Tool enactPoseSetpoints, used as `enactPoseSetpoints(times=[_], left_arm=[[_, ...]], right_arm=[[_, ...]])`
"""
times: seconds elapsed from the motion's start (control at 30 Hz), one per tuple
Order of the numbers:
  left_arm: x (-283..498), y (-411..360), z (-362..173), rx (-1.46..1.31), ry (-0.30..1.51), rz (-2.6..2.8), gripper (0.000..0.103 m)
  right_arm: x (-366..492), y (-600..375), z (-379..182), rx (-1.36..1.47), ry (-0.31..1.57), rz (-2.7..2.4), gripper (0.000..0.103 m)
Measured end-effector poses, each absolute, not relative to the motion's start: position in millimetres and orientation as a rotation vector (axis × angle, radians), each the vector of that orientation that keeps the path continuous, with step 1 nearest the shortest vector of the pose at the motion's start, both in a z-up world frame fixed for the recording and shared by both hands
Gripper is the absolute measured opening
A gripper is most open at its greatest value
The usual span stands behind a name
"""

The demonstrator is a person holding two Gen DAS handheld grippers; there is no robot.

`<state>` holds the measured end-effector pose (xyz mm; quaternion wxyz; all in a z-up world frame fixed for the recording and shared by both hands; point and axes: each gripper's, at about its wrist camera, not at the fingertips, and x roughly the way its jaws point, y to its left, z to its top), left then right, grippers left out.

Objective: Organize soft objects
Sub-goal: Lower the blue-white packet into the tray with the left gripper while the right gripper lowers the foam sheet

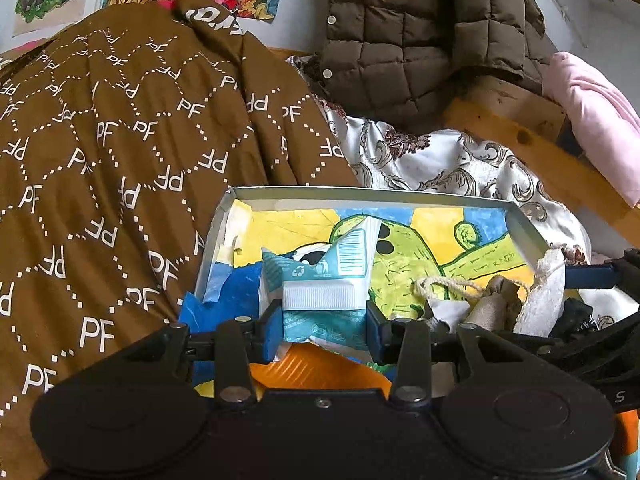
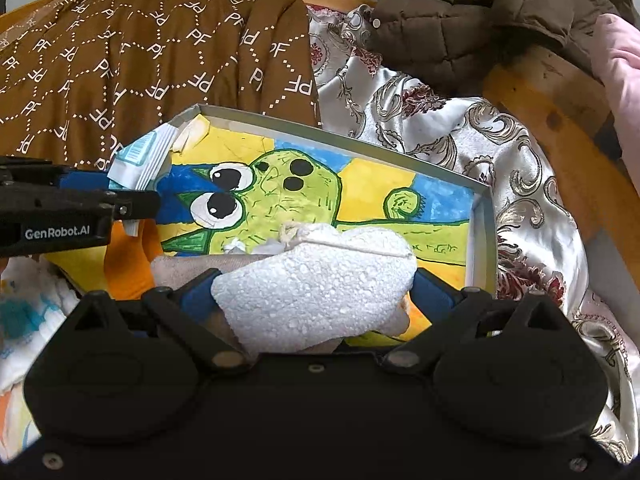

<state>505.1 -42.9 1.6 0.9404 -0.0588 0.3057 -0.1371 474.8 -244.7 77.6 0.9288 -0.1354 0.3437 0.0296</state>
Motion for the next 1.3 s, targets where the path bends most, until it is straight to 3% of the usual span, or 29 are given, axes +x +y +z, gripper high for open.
enactPoseSetpoints(times=[0.57, 0.93, 1.3], left_arm=[[509.7, -40.8, 5.0, -0.168, 0.66, -0.284, 0.048], [503.1, -39.2, 18.3, -0.201, 0.644, -0.267, 0.073], [479.2, -36.2, 45.9, -0.187, 0.589, -0.254, 0.084]], right_arm=[[472.2, -249.4, 80.1, -0.335, 0.679, 0.059, 0.102], [458.2, -269.3, 100.0, -0.286, 0.628, 0.012, 0.102], [426.7, -289.2, 141.4, -0.163, 0.533, -0.005, 0.102]])
